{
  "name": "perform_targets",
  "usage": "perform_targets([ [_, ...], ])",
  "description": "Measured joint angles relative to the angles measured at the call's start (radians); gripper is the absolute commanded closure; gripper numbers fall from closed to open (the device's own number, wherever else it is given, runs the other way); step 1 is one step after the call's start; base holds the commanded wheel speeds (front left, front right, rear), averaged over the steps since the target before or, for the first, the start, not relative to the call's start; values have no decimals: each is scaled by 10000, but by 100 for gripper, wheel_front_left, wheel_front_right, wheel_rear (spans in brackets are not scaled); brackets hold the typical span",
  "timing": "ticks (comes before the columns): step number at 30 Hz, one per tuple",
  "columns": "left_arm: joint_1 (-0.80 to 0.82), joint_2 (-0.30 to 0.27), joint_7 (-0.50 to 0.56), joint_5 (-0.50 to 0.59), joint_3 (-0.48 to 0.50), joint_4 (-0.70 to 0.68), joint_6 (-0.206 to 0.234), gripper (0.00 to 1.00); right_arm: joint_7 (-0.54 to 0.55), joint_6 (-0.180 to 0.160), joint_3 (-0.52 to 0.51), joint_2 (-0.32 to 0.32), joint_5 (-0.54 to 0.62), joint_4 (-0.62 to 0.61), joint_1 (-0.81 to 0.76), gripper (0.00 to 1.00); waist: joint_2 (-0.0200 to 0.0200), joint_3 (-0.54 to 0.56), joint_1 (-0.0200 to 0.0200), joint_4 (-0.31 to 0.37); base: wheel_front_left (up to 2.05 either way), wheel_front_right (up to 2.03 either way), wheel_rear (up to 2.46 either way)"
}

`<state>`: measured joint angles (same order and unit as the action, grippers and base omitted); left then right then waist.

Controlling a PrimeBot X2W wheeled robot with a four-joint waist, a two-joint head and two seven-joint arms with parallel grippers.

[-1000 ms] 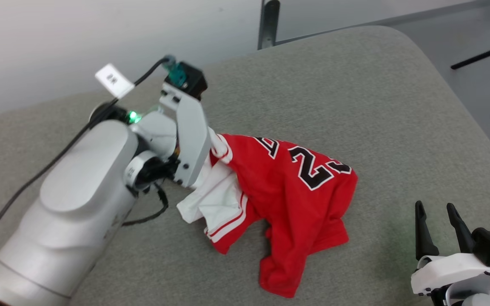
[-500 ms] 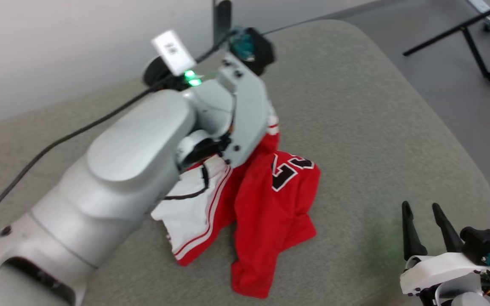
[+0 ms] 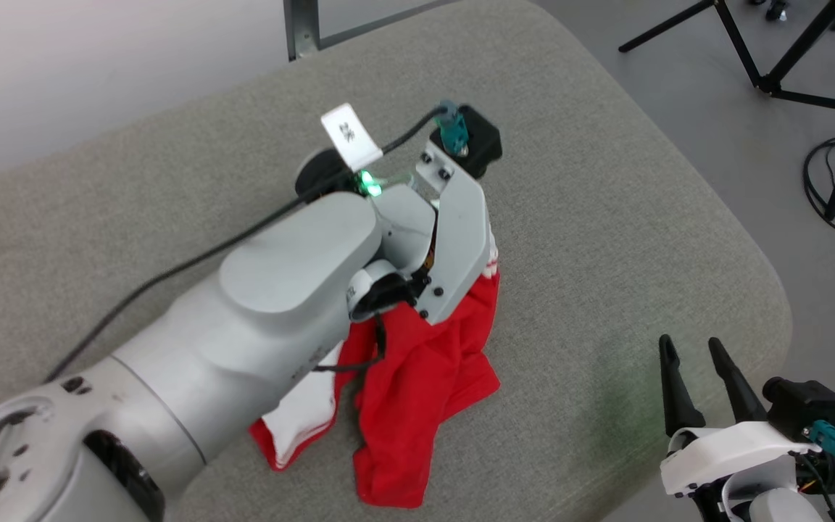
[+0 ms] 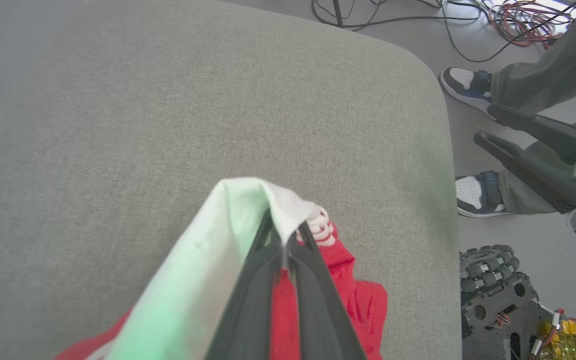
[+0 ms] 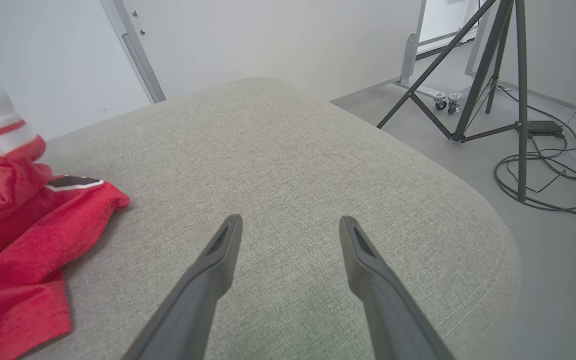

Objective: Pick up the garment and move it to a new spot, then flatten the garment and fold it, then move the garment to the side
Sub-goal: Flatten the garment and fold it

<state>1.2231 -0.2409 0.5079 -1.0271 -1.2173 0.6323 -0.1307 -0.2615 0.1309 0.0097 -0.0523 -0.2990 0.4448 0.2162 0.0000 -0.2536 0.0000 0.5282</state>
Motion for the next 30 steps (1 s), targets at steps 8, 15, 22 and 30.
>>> perform_targets([
  [8, 37, -48, -96, -704, -495, -56, -2, 0, 0, 0, -13, 15, 0, -6, 77, 0, 0, -114, 0, -224, 0, 0, 0],
  [15, 336, -426, -905, -974, -562, -476, -2, 0, 2, 0, -433, 12, 635, -715, -18, 0, 0, 108, 0, -884, 0, 0, 0],
  [22, 389, -965, -1104, -1216, -566, -238, -2, 0, -15, 0, -681, 12, 1463, -2305, -273, 0, 0, 399, 0, -1655, 0, 0, 0],
  [30, -280, -1248, 244, -2008, -593, 144, -2, 0, -23, 0, -585, 13, 2311, -3586, -703, 0, 0, 672, 0, -2292, 0, 0, 0],
])
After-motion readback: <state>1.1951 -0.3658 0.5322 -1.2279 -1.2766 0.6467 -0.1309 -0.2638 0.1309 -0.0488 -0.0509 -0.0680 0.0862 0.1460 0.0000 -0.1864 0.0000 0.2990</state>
